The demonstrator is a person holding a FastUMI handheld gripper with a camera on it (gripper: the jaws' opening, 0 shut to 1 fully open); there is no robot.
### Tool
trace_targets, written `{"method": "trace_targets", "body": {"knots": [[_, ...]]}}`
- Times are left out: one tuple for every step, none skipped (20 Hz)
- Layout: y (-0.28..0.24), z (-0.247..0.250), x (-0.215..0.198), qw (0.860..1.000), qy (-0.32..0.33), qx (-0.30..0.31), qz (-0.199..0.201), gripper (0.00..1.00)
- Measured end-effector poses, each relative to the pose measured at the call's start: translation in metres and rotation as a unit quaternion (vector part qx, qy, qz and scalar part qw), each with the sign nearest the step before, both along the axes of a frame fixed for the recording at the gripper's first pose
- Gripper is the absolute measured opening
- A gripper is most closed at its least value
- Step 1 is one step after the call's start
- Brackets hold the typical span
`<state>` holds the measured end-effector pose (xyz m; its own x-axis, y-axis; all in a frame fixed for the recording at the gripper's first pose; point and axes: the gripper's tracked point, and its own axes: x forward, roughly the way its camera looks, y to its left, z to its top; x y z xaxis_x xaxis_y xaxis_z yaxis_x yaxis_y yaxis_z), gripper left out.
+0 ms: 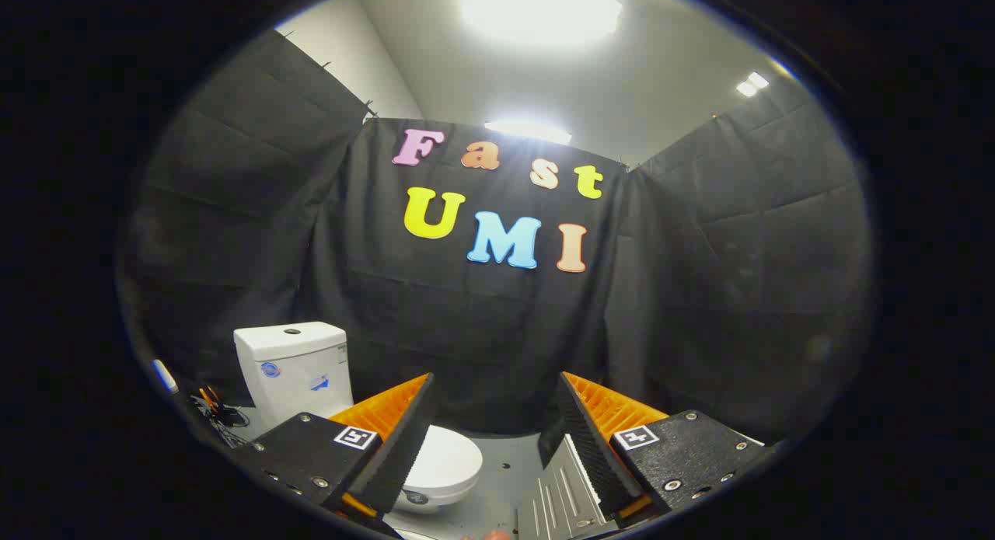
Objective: Open the toilet lid.
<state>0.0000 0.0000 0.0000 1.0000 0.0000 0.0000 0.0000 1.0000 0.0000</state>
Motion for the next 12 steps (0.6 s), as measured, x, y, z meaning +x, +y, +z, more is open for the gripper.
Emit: {"method": "trace_targets", "body": {"knots": [[0.0,-0.006,0.002,1.0,0.009,0.011,0.0,0.94],[0.004,-0.012,0.003,1.0,0.014,0.023,0.002,0.95],[0.003,-0.013,0.003,0.999,0.015,0.034,0.003,0.95],[0.0,-0.014,0.003,0.999,0.015,0.037,0.004,0.95],[-0.001,-0.016,0.003,0.999,0.014,0.031,0.006,0.94],[-0.002,-0.018,0.003,1.0,0.014,0.02,0.006,0.94],[-0.007,-0.019,0.003,1.0,0.015,0.009,0.003,0.94],[-0.011,-0.019,0.003,1.0,0.014,0.002,-0.002,0.95],[-0.013,-0.016,0.002,1.0,0.012,-0.001,-0.002,0.94],[-0.011,-0.012,0.001,1.0,0.007,-0.001,-0.001,0.94],[-0.012,-0.009,0.0,1.0,0.002,0.0,-0.001,0.94],[-0.013,-0.009,0.0,1.0,-0.001,0.002,-0.003,0.94]]}}
